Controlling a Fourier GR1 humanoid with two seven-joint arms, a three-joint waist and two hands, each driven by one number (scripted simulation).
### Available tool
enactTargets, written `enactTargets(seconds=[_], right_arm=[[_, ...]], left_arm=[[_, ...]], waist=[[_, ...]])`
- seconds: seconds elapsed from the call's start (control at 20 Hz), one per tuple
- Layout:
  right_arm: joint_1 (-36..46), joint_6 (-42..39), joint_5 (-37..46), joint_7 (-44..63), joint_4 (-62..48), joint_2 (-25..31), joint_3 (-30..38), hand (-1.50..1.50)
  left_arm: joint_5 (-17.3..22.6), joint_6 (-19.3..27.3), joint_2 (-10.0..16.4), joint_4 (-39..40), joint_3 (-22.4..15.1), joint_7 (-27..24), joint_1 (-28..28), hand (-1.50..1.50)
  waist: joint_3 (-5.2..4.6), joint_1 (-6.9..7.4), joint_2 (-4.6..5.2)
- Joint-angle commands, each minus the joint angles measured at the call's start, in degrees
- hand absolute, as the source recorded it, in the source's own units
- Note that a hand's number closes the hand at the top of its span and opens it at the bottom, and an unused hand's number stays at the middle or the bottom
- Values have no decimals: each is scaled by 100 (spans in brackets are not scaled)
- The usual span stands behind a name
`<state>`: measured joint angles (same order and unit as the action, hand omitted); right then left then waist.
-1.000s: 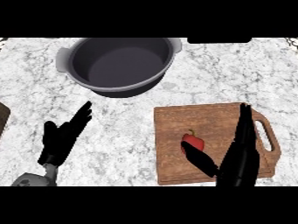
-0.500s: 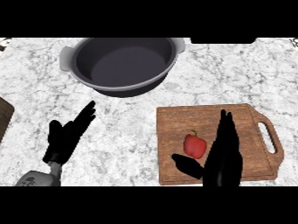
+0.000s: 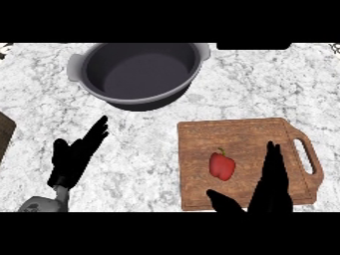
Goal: Pick the bell pepper from the cutting board and place it in the pot
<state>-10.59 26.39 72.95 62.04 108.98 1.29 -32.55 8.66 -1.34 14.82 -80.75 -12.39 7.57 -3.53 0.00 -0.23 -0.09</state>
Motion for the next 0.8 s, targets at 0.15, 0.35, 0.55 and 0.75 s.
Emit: enactTargets(seconds=[0.15,0.35,0.55,0.75], right_arm=[[-129,1050,-785,-547,-179,-123,-65,-150],[-69,1407,-1587,-1229,-139,-23,241,-150],[-435,1787,-2284,-1811,-178,118,206,-150],[181,2410,-3169,-2729,-1320,-4,610,-150]], left_arm=[[-64,-178,-161,326,67,0,-175,0],[-160,20,-194,-105,94,291,-52,0],[-179,-216,-179,152,235,21,-38,0],[-250,-271,-296,426,277,-137,-109,0]], waist=[[2,8,13],[6,29,7],[2,8,5],[4,24,15]])
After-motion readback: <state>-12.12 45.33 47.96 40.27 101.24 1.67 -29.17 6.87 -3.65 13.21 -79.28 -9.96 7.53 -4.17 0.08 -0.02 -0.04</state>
